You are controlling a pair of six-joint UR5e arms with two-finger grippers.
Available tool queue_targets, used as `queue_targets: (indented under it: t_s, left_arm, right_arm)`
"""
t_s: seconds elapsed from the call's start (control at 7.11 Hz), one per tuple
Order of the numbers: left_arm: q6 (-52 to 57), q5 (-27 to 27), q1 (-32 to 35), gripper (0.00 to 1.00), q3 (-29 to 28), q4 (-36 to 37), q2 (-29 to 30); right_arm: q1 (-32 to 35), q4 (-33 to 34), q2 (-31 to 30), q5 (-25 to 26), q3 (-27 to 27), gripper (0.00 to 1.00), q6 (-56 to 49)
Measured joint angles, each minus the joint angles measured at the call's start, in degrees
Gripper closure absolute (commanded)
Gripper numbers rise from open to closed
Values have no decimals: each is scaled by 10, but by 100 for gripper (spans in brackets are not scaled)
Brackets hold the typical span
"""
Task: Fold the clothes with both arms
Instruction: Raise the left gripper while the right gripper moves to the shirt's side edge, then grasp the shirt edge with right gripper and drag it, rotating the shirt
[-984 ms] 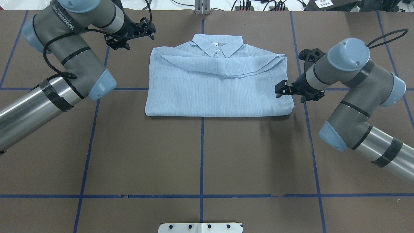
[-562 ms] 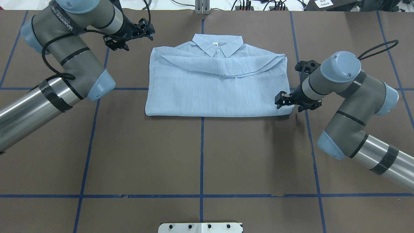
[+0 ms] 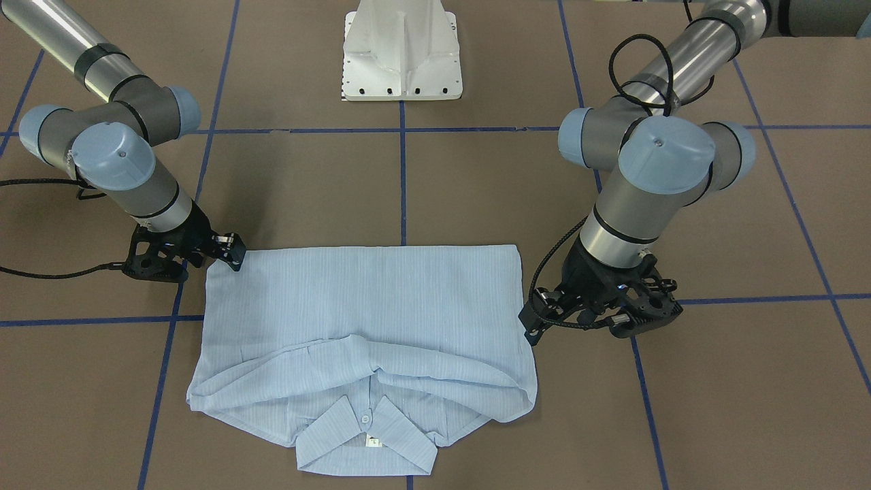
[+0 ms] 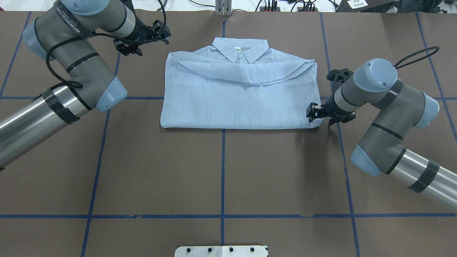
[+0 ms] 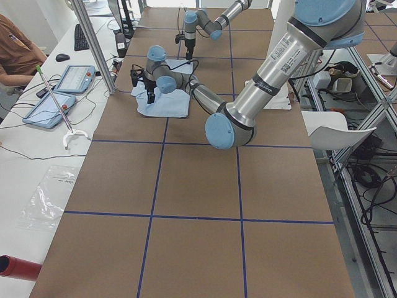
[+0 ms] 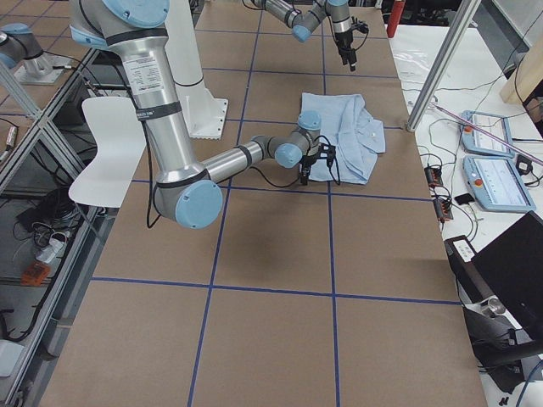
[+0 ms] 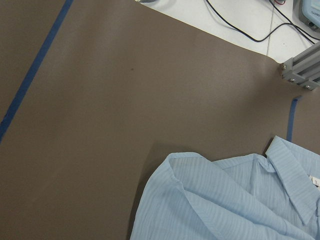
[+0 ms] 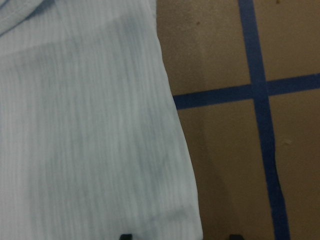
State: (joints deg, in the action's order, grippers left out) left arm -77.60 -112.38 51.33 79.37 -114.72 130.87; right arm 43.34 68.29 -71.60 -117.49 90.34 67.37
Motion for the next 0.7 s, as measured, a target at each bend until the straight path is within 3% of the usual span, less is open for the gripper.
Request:
queue_targets:
  t_s: [0.42, 0.7]
  left_arm:
    - [1, 1, 0, 2, 0, -2, -8]
    - [-2, 2, 0, 3, 4, -2, -13]
  right_arm:
    - [2, 2, -1, -9, 11, 100, -4]
    - [4, 10, -30, -25, 59, 100, -4]
